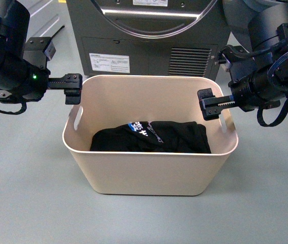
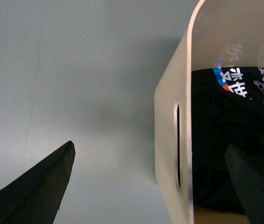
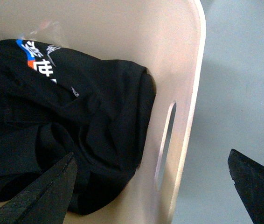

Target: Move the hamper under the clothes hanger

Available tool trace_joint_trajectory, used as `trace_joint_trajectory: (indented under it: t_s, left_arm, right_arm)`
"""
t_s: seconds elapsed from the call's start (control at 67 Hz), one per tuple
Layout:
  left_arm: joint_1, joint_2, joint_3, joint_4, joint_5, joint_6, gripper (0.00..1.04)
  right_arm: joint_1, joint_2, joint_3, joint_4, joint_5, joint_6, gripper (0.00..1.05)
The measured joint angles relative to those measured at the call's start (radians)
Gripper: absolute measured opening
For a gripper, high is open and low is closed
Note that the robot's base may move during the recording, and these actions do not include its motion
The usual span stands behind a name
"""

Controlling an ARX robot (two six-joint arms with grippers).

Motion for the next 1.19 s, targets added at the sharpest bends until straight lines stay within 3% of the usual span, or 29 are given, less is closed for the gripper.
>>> trace_joint_trajectory:
  t_s: [0.881, 0.955, 1.015, 1.194]
  left_arm:
    - [-0.037, 0.118, 0.033, 0.060, 0.000, -0.011, 0.98]
    - [-0.039, 0.119, 0.033, 0.061, -0.003, -0.009, 0.83]
    - [-0.040, 0.119, 0.033, 0.061, -0.005, -0.006, 0.69]
    - [-0.044, 0.119, 0.033, 0.062, -0.008, -0.006, 0.44]
  right_arm:
    - [-0.017, 0.095, 0.071, -0.010, 0.045, 0.038, 0.97]
    - [-0.011, 0.102, 0.073, -0.011, 0.058, 0.040, 0.92]
    - [-0.005, 0.109, 0.075, -0.015, 0.070, 0.040, 0.79]
    - [0.005, 0.121, 0.078, -0.031, 0.102, 0.039, 0.54]
